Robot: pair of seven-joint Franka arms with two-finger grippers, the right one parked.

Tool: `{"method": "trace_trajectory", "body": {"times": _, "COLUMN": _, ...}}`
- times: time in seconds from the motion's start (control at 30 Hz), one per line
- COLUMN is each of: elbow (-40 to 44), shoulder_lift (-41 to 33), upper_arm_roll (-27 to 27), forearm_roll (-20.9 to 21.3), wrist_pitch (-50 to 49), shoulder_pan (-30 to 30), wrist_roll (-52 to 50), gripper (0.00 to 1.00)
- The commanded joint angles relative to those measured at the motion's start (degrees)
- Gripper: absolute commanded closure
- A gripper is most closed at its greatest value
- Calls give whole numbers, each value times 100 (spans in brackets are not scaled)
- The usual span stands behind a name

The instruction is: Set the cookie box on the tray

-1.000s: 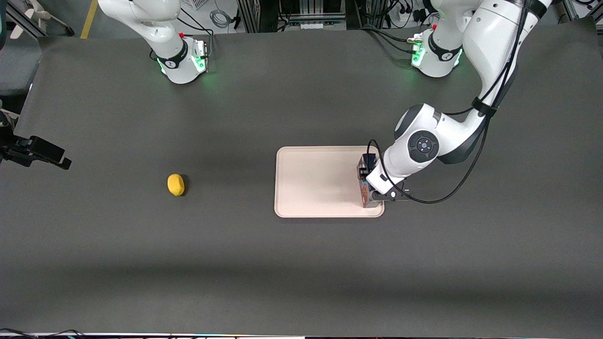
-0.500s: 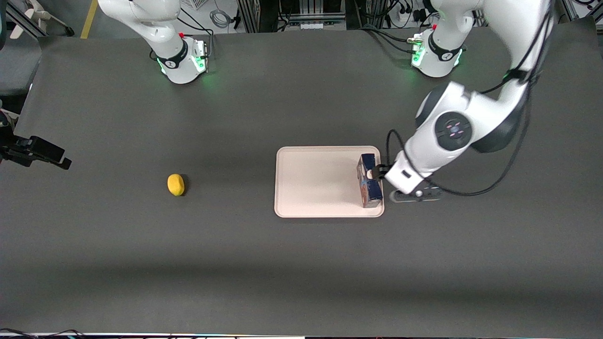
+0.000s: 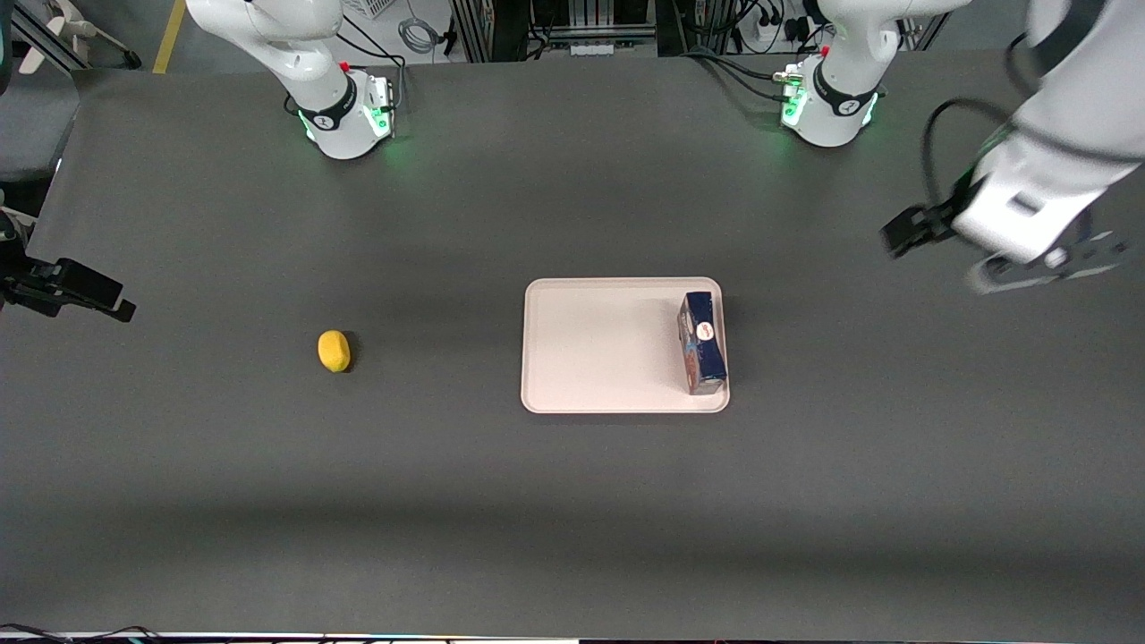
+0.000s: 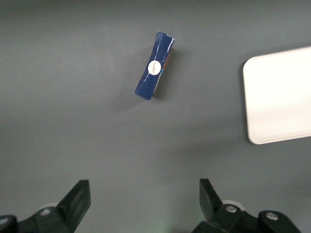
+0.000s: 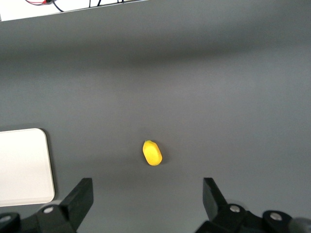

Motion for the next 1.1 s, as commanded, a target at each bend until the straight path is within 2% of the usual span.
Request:
{"method": "trace_trajectory", "body": {"times": 0.0, "elbow": -409, "shoulder_lift": -826, "upper_arm_roll": 602, "forearm_roll": -174, "wrist_pitch": -581, "shoulder_pan": 21, "wrist_roll": 1041, "gripper": 0}}
{"method": "trace_trajectory", "body": {"times": 0.27, "elbow": -1955, "shoulder_lift": -2021, "upper_arm_roll": 1218, "forearm_roll": -297, "wrist_pitch": 129, "shoulder_pan": 21, "wrist_roll": 1702, "gripper": 0}}
{"method": "trace_trajectory", "body": {"times": 0.5, "elbow": -2949, "shoulder_lift": -2497, "upper_arm_roll": 1236, "forearm_roll": -367, "wrist_pitch": 991, "shoulder_pan": 21, "wrist_roll": 1702, "gripper": 0}}
{"method": "trace_trajectory", "body": {"times": 1.07, "elbow": -2853, "shoulder_lift": -2489, "upper_arm_roll": 1245, "forearm_roll": -420, "wrist_pitch": 983, "shoulder_pan": -14, "wrist_roll": 1702, "gripper": 0}}
